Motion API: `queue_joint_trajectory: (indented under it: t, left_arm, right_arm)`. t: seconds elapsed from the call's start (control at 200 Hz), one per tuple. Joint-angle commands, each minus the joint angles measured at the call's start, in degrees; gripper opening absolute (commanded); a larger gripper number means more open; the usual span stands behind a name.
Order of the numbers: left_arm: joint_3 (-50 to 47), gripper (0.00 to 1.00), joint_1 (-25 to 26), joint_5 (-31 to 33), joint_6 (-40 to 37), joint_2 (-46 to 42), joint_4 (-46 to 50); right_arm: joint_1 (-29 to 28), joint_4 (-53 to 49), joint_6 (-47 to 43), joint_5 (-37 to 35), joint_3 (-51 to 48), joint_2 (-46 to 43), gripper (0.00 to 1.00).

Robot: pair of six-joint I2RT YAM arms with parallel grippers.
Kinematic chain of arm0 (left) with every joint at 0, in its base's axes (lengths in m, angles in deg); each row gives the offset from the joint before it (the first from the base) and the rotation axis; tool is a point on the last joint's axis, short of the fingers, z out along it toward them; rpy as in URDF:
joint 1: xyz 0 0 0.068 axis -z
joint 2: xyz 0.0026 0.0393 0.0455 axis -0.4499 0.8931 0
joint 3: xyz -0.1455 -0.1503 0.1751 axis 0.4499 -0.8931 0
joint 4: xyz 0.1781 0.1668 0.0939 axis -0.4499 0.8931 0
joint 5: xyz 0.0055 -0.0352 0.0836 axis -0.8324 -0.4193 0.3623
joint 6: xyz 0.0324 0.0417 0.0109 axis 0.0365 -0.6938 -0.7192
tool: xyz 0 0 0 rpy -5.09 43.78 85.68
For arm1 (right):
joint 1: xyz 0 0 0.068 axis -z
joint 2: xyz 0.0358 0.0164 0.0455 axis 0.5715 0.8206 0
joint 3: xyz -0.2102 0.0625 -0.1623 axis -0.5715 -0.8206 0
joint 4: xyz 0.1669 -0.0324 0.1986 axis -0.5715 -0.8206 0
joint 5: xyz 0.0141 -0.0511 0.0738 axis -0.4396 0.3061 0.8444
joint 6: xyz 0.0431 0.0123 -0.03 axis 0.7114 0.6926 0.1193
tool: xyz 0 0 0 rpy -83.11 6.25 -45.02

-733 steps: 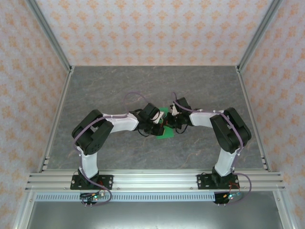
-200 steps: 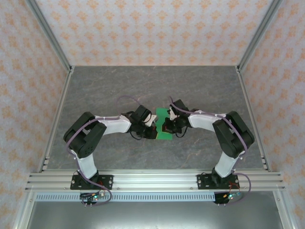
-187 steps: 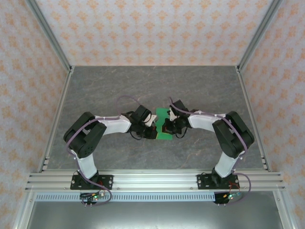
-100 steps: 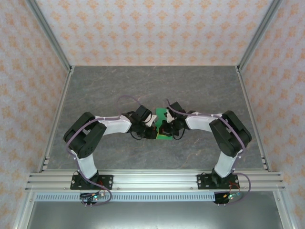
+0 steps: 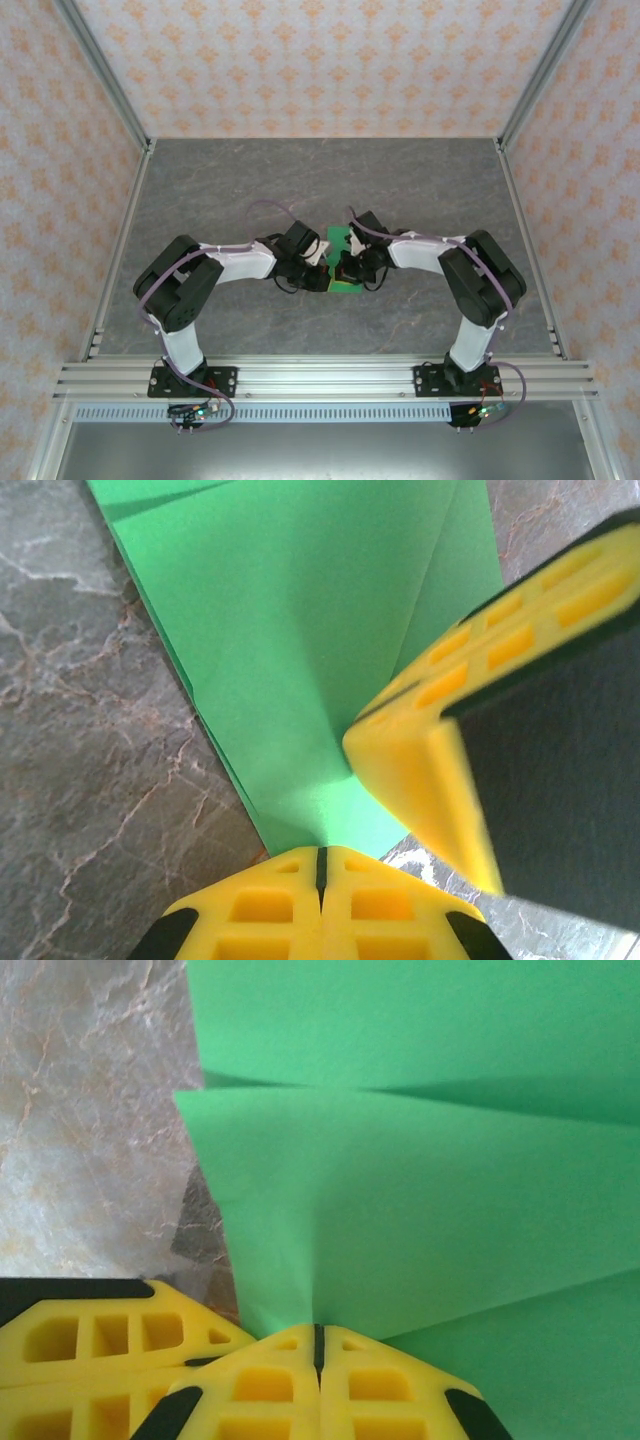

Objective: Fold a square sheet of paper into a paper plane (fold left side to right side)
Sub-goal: Fold the triangle a second time at the center of the table, then turn over the paper at the center of the table.

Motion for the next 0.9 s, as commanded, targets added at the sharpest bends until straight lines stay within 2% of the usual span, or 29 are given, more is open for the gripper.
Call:
queue_joint_trajectory:
  t: [0.0,0.25,0.36,0.455,0.56,0.651,0.736,0.896]
  left_arm:
    - [-2.55,0.00,-0.10,7.12,0.03,1.90,4.34]
    - [-2.79,0.00,-0.19,6.58,0.75,0.92,3.86]
    - [-1.76,0.04,-0.79,4.97,1.56,-1.97,3.86]
    - [0.16,0.13,-1.73,3.03,1.58,-5.18,5.08]
    - [1.69,0.25,-2.84,2.97,1.44,-8.72,6.09]
    - [2.27,0.36,-3.83,2.90,1.77,-10.10,5.51]
    - [2.56,0.41,-4.54,2.08,2.61,-9.30,3.54]
    - [4.07,0.49,-4.96,1.59,3.70,-5.23,0.27]
  right_arm:
    - [2.96,-4.58,-2.45,-7.70,1.38,0.96,0.04]
    - [5.78,-7.91,-5.02,-10.76,2.20,-1.96,0.05]
    - [7.09,-7.40,-5.71,-11.70,0.48,-6.45,0.07]
    - [9.82,-4.21,-5.27,-9.81,-2.81,-10.46,0.10]
    - [13.29,2.02,-3.90,-4.53,-7.00,-13.43,0.16]
    - [15.36,8.04,-2.06,-0.16,-9.95,-14.50,0.27]
    - [15.83,13.79,0.21,2.72,-11.81,-13.86,0.40]
    - [15.86,25.69,5.70,8.35,-14.21,-9.97,0.50]
